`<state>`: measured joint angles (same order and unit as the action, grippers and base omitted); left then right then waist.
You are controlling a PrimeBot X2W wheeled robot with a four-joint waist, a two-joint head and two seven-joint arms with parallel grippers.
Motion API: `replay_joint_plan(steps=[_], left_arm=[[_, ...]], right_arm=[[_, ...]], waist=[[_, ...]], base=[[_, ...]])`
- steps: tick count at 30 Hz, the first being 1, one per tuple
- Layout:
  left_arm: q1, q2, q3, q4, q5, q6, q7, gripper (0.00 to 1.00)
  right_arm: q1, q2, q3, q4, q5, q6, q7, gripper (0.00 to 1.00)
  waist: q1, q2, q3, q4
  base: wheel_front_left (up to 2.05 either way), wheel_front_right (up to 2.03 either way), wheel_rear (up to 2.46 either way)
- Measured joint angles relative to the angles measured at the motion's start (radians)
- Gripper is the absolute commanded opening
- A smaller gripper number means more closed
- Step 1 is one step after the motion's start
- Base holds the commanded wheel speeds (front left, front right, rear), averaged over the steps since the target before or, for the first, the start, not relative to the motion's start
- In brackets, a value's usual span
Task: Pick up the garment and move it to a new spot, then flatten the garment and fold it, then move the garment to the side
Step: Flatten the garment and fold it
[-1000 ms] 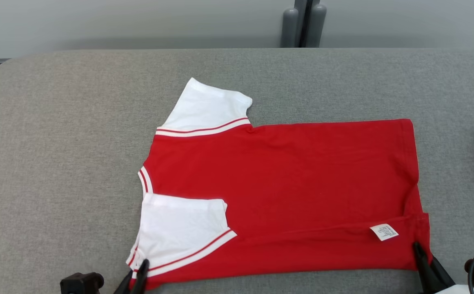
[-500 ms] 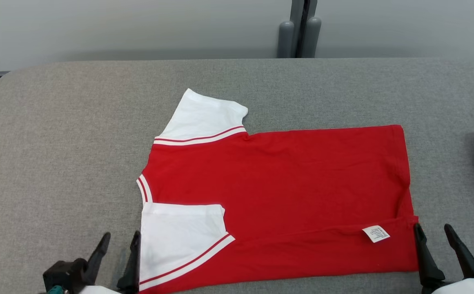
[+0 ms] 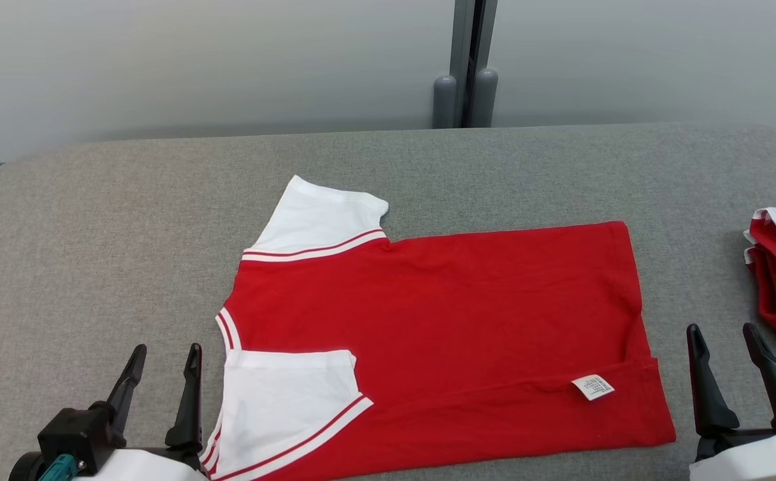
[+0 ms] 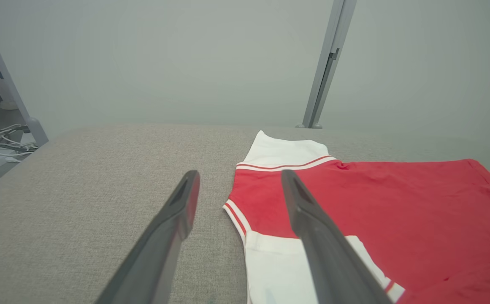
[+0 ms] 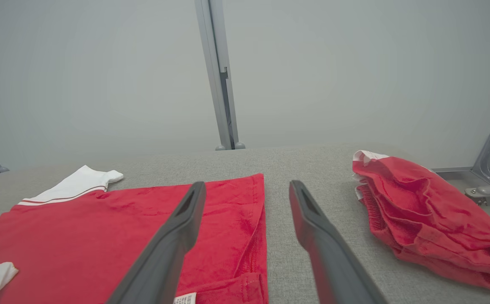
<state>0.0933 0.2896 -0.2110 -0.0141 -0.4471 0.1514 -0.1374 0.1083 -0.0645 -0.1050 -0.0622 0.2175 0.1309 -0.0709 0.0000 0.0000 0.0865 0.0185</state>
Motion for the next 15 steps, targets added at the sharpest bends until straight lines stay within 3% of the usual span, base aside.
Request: replay_joint_plan(steps=[8,15], left_arm=[[-0.025,0.006,-0.010,-0.025,0.009,0.008,0.014,1.00],[-0.194,0.018,-0.023,-0.027,0.015,-0.033,0.034,1.00]], right_arm=[[0.002,0.005,0.006,-0.022,0.003,0.000,0.006,1.00],[-0.063,0.007,0.017,-0.042,0.011,0.000,0.004,1.00]], waist=[[0.0000,0.0000,0.028,0.000],[0.0000,0.0000,0.096,-0.008]], base=[[0.00,0.00,0.00],[0.00,0.00,0.00]])
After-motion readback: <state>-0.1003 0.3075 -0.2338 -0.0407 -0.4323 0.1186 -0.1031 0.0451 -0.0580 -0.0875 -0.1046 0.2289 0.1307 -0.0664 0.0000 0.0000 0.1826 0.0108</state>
